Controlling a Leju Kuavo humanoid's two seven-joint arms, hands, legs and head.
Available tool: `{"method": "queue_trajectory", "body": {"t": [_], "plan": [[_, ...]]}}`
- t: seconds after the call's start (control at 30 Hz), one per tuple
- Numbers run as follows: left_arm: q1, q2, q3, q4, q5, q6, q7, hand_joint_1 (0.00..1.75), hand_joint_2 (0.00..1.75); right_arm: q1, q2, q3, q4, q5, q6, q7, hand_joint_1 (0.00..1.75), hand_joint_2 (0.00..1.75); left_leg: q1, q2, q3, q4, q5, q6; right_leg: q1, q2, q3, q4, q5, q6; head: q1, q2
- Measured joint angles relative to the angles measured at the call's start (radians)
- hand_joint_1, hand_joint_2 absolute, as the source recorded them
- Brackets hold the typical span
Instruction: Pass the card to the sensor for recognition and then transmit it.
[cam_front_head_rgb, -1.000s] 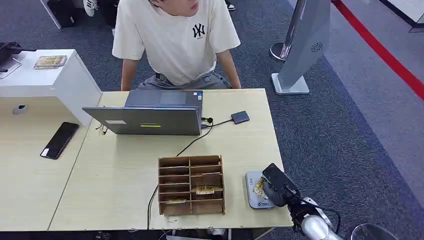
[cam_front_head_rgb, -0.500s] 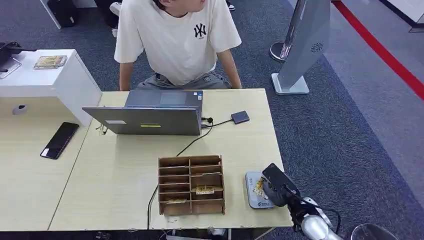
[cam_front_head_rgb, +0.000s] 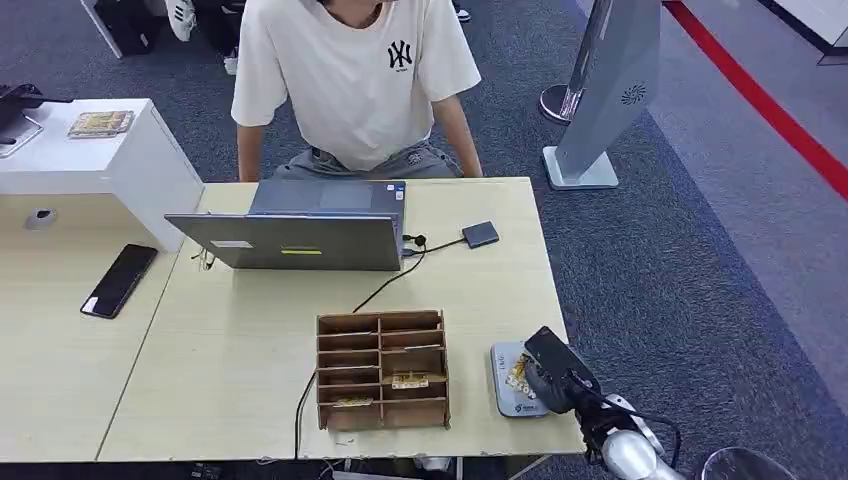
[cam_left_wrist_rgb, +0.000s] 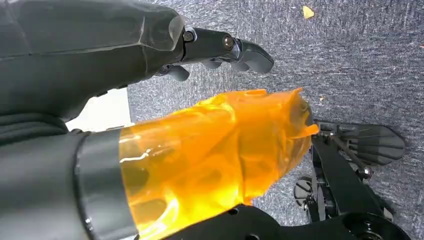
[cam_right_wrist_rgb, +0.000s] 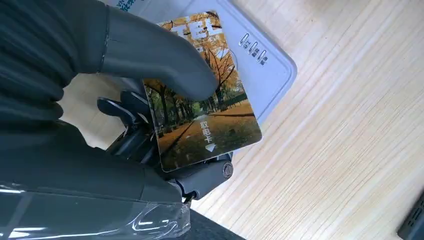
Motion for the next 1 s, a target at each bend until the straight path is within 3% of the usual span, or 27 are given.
{"method": "queue_trajectory", "body": {"t": [1.0], "plan": [[0.0,0.001,0.0,0.0,0.0,0.003,0.0,0.0,0.0,-0.007,0.007,0.004,0.015,0.0,-0.004,-0.002,1.75,1.75,0.0,0.0,0.0,0.0,0.0,0.0,0.0,0.0,0.0,0.0,0.0,0.0,0.0,0.0]]}}
